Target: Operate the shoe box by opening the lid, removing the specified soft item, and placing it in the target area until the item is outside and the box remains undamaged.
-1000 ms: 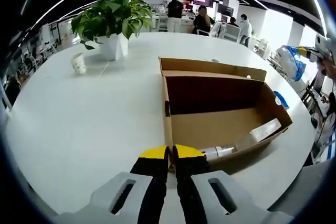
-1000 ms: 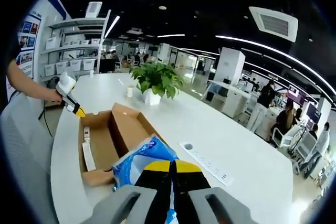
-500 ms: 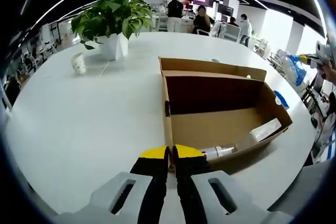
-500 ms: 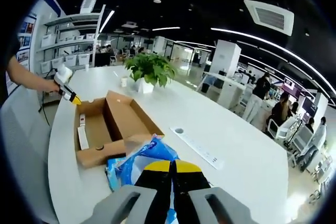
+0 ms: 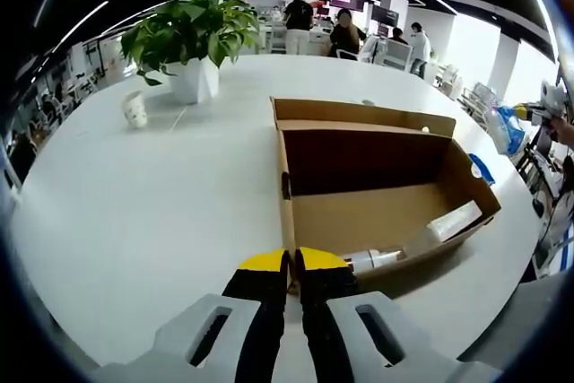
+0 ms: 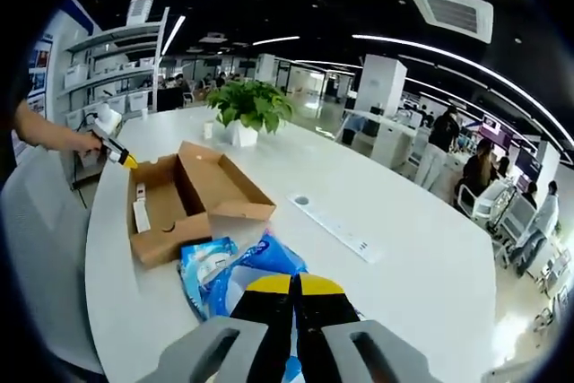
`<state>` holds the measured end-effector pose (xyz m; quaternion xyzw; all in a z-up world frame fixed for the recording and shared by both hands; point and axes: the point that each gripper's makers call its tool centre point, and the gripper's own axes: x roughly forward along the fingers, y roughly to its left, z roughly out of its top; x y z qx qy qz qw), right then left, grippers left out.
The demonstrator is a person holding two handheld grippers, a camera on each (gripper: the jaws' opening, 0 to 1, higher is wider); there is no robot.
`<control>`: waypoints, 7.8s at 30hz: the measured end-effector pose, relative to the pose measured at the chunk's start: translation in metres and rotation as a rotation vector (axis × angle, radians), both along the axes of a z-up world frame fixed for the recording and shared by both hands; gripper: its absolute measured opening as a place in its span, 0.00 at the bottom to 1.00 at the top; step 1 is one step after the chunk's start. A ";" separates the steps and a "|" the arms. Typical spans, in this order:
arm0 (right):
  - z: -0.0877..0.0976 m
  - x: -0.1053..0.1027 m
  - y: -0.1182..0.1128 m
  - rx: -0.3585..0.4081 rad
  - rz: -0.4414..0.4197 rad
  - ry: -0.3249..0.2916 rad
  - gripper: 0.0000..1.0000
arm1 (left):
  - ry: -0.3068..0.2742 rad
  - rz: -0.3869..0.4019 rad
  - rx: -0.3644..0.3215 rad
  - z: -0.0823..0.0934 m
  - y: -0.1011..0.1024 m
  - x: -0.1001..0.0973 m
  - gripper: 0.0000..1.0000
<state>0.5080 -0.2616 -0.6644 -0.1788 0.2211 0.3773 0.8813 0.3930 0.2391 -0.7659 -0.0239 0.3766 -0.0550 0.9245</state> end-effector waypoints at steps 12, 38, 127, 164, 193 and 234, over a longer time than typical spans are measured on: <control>-0.022 -0.008 -0.031 -0.010 -0.032 0.043 0.00 | 0.001 0.001 0.009 0.000 0.000 0.001 0.02; -0.074 -0.019 -0.058 -0.011 -0.109 0.135 0.00 | 0.003 0.001 0.013 -0.001 0.000 0.003 0.02; -0.149 -0.067 -0.091 -0.124 -0.439 0.321 0.56 | 0.004 0.006 -0.032 -0.002 0.000 0.002 0.02; -0.171 -0.056 -0.092 -0.308 -0.166 0.343 0.47 | 0.004 0.000 -0.027 -0.001 0.001 0.003 0.02; -0.164 -0.049 -0.098 -0.335 -0.163 0.327 0.49 | 0.012 0.006 -0.033 -0.002 0.001 0.004 0.02; -0.094 -0.081 -0.003 -0.199 0.095 0.237 0.47 | 0.019 0.001 -0.026 -0.003 0.001 0.003 0.02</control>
